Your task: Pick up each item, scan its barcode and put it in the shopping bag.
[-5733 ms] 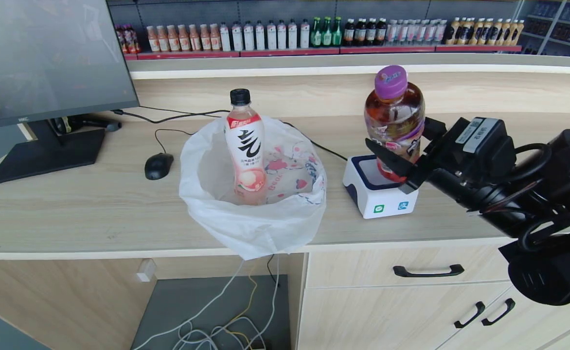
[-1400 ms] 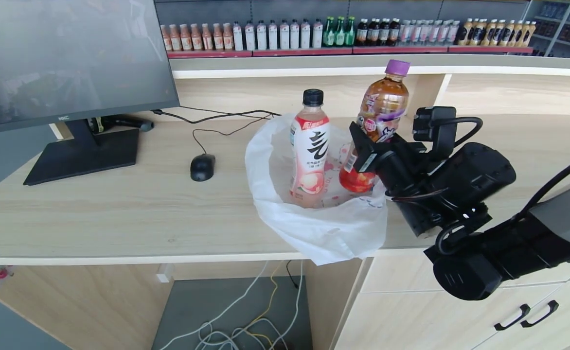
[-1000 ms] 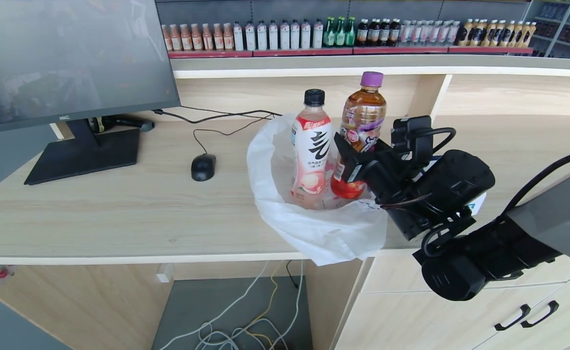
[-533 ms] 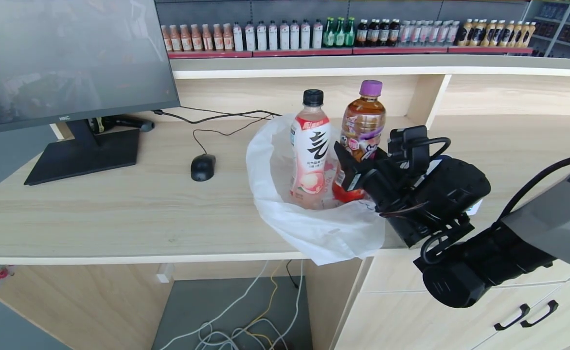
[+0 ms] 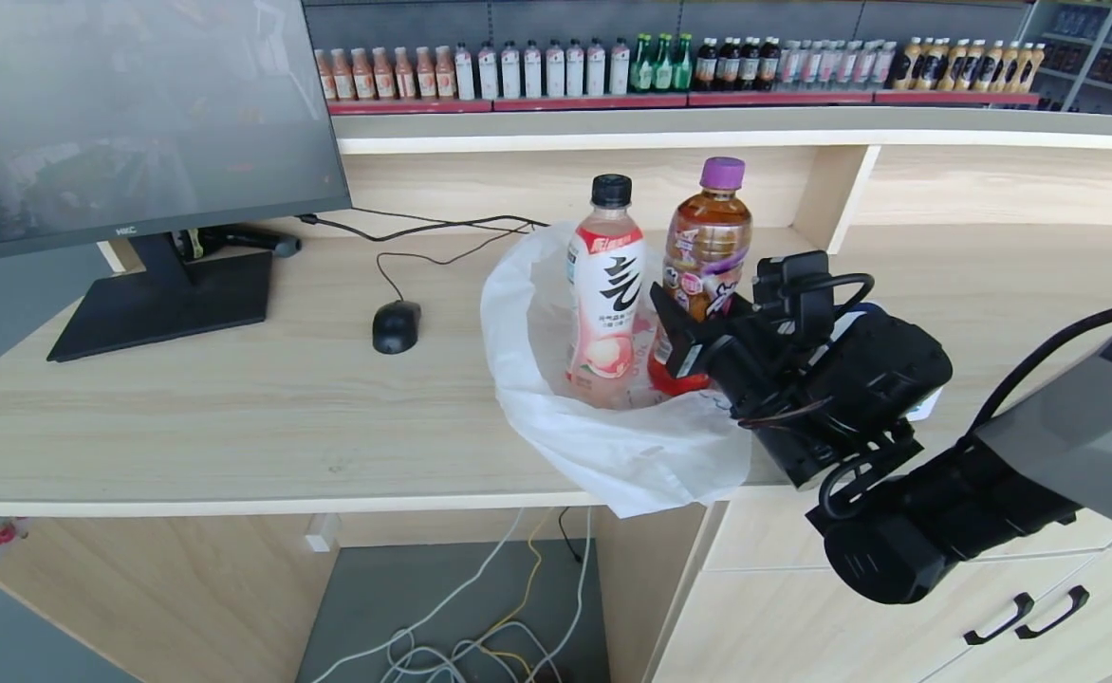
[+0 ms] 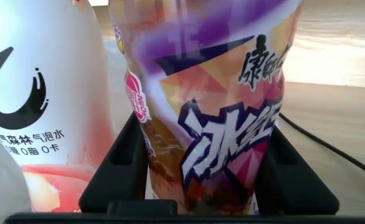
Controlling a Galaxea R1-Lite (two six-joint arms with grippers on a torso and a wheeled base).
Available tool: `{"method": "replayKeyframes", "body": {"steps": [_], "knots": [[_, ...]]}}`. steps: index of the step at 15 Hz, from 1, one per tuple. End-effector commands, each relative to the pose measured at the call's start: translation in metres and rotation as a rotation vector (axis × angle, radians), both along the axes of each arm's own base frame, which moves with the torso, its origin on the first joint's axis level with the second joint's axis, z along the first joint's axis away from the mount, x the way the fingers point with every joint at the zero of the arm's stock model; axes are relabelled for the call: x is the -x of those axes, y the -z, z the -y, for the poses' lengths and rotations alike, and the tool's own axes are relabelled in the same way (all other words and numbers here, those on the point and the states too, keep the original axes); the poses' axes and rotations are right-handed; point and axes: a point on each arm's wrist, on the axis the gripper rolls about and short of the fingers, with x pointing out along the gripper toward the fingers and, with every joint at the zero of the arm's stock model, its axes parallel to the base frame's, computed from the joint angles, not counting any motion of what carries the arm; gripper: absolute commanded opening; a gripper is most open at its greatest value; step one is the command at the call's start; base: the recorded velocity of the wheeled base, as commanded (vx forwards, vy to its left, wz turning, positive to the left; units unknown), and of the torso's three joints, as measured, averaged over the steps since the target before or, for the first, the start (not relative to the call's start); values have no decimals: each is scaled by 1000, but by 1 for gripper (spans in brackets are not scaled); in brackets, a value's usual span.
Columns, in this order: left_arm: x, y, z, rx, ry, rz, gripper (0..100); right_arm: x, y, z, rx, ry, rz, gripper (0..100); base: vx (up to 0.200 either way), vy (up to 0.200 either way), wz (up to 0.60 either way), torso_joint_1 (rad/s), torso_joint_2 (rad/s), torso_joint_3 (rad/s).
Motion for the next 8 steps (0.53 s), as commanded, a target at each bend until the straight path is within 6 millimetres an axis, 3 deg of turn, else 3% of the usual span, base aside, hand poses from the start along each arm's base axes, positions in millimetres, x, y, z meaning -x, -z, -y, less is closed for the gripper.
{"method": "replayKeyframes", "body": {"steps": [1,2,8], "knots": [[0,0,0,1,0,0,100,0,1,-1,1,-2,-2,0,0,0,0,0,0,0],[0,0,0,1,0,0,100,0,1,0,1,0,-2,100,0,0,0,0,0,0],[0,0,0,-1,0,0,100,5,-3,3,-5,-3,-1,100,0,0,0,0,0,0]]}}
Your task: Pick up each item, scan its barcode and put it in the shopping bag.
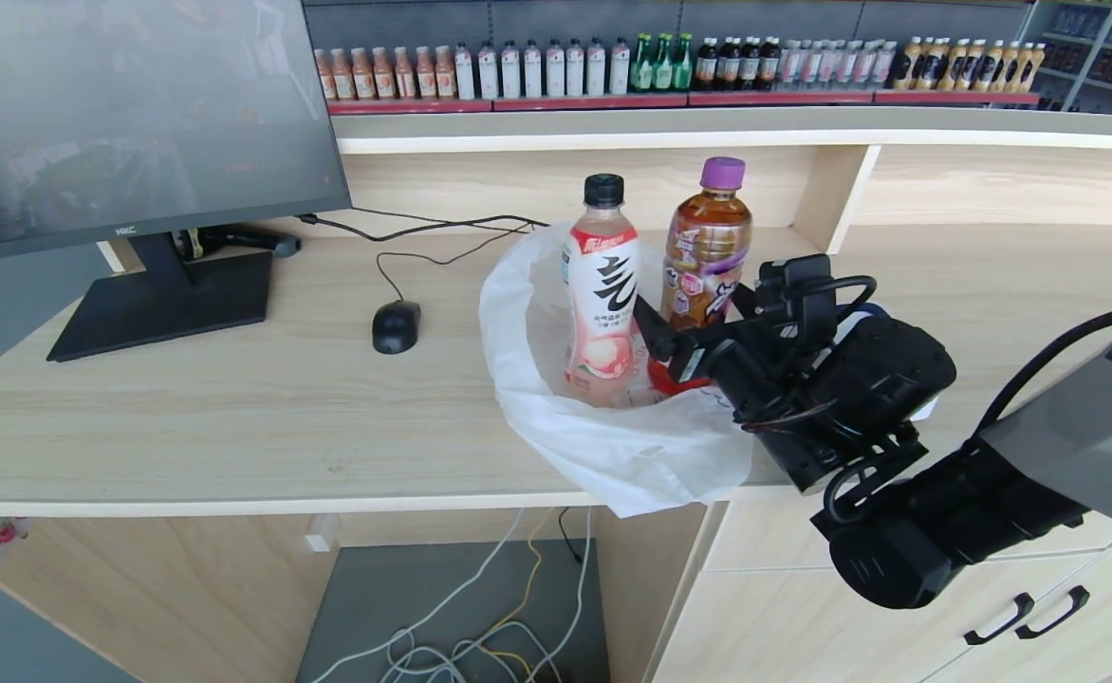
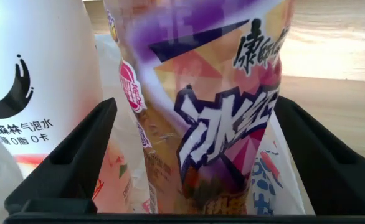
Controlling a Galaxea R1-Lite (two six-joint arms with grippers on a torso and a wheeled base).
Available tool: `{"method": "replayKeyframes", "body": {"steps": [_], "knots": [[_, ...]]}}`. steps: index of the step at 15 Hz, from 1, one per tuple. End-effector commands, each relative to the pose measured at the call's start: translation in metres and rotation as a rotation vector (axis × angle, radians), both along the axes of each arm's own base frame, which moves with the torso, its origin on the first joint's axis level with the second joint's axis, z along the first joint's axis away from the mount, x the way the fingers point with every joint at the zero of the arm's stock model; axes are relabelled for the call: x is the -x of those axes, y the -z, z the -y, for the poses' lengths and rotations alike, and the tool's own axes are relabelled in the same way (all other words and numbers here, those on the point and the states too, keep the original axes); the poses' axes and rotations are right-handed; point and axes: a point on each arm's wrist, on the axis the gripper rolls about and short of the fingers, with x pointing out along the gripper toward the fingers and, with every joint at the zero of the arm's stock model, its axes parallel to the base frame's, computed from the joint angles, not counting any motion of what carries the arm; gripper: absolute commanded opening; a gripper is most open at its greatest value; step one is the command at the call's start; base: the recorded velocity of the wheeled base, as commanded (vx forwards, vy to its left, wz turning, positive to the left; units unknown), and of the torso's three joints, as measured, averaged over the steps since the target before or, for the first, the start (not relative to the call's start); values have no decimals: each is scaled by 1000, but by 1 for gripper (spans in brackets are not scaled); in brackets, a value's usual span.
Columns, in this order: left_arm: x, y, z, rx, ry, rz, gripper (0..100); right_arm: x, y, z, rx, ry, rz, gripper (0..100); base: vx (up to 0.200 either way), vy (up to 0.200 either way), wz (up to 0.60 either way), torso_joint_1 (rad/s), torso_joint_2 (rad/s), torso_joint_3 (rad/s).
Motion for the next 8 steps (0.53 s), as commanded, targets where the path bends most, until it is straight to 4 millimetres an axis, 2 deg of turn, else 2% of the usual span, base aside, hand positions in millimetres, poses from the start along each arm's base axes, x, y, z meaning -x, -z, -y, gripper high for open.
{"method": "replayKeyframes", "body": {"steps": [1,8], "knots": [[0,0,0,-1,0,0,100,3,-6,1,-9,-2,14,100,0,0,0,0,0,0],[0,0,0,-1,0,0,100,16,-15,9,-13,-1,18,100,0,0,0,0,0,0]]}}
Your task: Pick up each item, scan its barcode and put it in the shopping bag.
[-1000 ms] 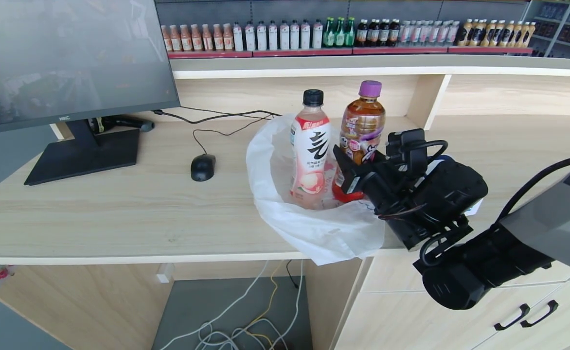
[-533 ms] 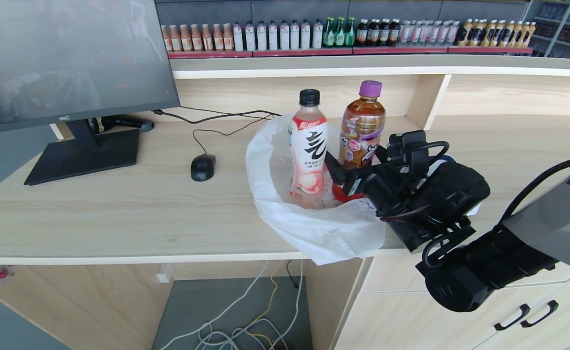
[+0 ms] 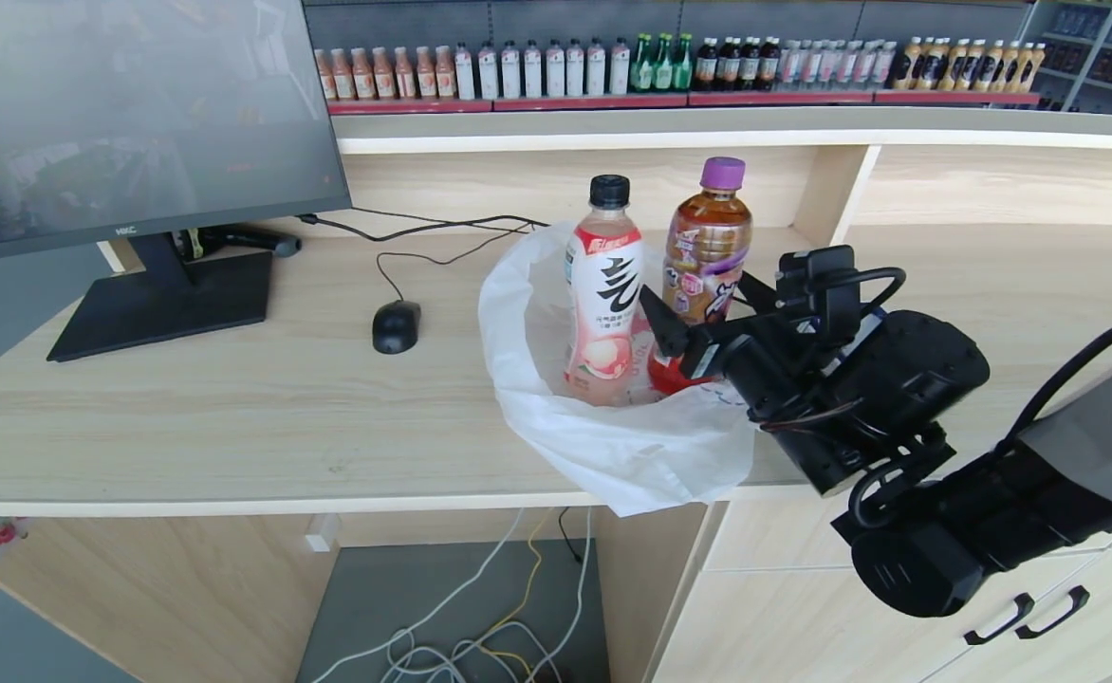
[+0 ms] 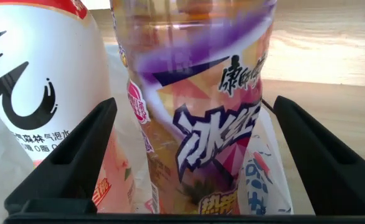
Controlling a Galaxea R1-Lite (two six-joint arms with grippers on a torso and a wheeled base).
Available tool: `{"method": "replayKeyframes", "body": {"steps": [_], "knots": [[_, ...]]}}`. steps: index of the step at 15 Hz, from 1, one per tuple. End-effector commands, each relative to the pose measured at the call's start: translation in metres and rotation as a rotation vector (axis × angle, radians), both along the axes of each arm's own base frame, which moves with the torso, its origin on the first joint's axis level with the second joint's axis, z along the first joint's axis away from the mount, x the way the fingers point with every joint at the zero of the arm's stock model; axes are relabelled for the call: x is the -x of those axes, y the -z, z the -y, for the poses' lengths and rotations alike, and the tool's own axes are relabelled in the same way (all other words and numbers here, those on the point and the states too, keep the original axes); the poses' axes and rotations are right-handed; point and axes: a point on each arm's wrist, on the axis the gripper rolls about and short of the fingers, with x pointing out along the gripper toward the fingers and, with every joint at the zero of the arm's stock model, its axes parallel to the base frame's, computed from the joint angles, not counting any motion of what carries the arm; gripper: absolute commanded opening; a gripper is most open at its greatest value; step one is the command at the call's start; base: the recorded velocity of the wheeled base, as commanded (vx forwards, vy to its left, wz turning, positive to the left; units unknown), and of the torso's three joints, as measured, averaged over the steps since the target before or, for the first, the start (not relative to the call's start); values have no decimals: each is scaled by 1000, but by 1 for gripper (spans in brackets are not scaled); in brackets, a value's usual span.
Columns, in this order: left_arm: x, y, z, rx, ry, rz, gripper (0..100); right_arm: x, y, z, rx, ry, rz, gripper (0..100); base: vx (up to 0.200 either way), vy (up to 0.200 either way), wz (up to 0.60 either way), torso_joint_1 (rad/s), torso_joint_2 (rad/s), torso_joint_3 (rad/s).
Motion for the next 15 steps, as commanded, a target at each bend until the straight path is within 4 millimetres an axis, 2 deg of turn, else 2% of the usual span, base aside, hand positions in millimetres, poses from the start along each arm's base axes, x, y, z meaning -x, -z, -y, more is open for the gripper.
{"method": "replayKeyframes", "body": {"steps": [1,3,5,7,10,15], "knots": [[0,0,0,0,0,0,100,9,-8,5,-6,-1,12,100,0,0,0,0,0,0],[0,0,0,0,0,0,100,16,-14,9,-12,0,21,100,0,0,0,0,0,0],[0,0,0,0,0,0,100,30,-23,17,-16,-1,29,100,0,0,0,0,0,0],[0,0,0,-1,0,0,100,62,-37,41,-22,14,41,100,0,0,0,0,0,0],[0,0,0,-1,0,0,100,110,-37,85,-12,77,26,100,0,0,0,0,0,0],[0,0,0,-3,0,0,100,202,-11,131,20,87,7,100,0,0,0,0,0,0]]}}
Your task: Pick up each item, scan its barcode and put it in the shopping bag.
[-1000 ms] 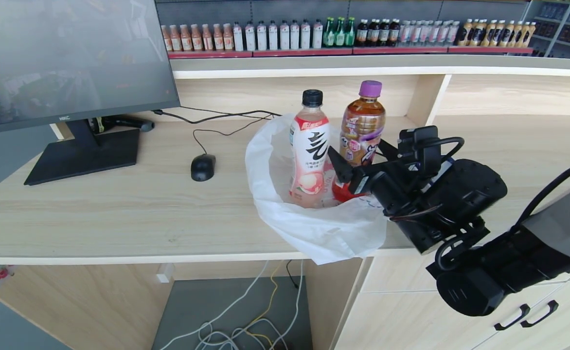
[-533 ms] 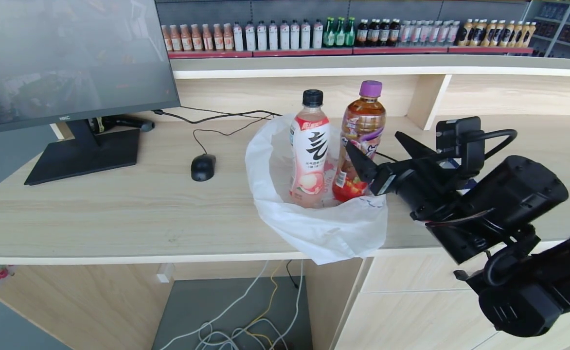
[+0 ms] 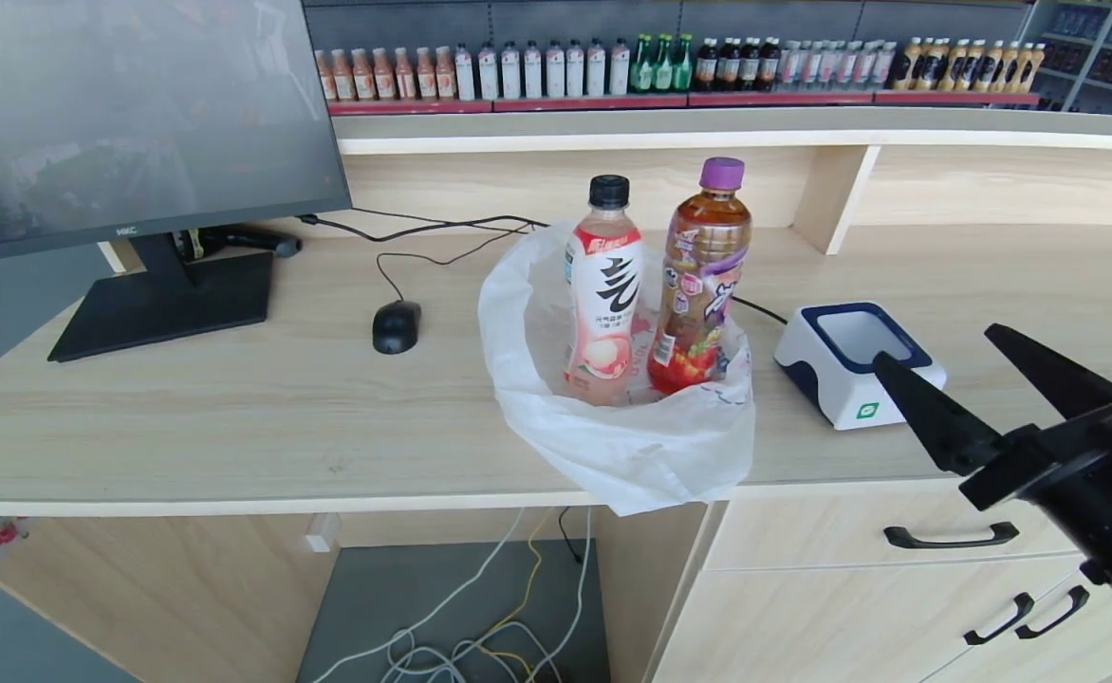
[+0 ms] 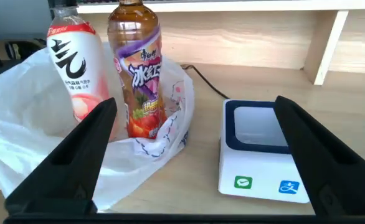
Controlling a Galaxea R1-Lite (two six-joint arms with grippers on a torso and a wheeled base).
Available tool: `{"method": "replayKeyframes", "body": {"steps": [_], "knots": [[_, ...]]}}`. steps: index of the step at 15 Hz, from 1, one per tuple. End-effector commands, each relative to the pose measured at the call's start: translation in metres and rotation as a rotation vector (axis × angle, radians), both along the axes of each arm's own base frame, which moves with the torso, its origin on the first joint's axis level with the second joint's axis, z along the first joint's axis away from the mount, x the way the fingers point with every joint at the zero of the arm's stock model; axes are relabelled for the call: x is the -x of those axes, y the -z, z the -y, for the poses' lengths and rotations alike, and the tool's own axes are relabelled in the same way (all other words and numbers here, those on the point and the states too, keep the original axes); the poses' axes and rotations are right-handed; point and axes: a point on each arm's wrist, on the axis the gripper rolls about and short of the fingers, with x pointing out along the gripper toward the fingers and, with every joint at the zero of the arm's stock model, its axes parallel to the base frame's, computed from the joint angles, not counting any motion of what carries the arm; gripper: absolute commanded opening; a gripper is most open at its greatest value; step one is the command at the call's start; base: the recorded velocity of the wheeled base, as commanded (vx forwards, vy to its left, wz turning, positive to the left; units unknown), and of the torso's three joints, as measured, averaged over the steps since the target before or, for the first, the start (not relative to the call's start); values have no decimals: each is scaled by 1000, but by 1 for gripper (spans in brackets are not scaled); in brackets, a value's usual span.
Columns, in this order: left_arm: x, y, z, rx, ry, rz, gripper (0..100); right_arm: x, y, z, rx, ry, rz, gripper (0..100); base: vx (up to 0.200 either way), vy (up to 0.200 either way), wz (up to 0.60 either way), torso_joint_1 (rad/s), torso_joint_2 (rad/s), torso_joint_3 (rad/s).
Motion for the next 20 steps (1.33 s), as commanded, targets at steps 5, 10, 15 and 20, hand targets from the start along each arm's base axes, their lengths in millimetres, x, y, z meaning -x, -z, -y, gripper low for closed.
{"method": "replayKeyframes", "body": {"steps": [5,10,15,20], "knots": [[0,0,0,-1,0,-1,100,94,55,41,240,-161,-382,100,0,0,0,0,0,0],[0,0,0,-1,0,0,100,159,103,73,264,-141,-464,100,0,0,0,0,0,0],[0,0,0,-1,0,-1,100,162,104,74,226,-50,-440,100,0,0,0,0,0,0],[0,0,0,2,0,0,100,173,106,71,80,299,-346,100,0,0,0,0,0,0]]}}
